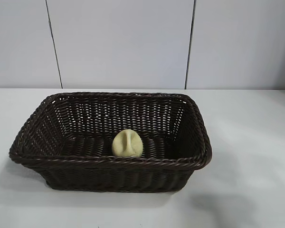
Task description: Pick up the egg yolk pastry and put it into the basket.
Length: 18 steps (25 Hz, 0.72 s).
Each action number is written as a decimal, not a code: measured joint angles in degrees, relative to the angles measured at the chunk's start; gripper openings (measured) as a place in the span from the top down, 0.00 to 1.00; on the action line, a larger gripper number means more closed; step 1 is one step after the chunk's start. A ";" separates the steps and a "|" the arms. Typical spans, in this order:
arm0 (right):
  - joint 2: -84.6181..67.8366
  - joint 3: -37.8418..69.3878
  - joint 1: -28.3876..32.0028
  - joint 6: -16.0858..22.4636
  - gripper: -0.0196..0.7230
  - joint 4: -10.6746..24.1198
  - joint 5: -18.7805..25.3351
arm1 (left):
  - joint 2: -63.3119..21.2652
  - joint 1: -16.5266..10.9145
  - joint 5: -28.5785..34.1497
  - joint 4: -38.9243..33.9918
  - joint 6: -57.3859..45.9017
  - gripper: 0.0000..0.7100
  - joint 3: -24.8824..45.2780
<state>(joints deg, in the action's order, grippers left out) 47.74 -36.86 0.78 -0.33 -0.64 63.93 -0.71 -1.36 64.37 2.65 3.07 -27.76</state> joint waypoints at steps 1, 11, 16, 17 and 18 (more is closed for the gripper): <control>-3.08 1.88 0.00 -0.31 0.25 0.00 -1.02 | 0.00 0.00 0.00 0.00 0.00 0.15 0.00; -29.30 9.84 0.00 -1.00 0.25 0.00 -3.13 | 0.00 0.00 0.00 0.00 0.00 0.15 0.00; -39.33 9.84 0.00 -1.00 0.25 0.00 -2.74 | 0.00 0.00 0.00 0.00 0.00 0.15 0.00; -40.99 9.84 0.00 -1.00 0.25 0.00 -2.52 | 0.00 0.00 0.00 0.00 0.00 0.15 0.00; -42.94 9.84 0.00 -1.00 0.25 0.00 -2.38 | 0.00 0.00 0.00 0.00 0.00 0.15 0.00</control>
<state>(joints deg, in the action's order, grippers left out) 4.79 -27.02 0.78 -1.32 -0.64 61.55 -0.71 -1.36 64.37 2.65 3.07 -27.76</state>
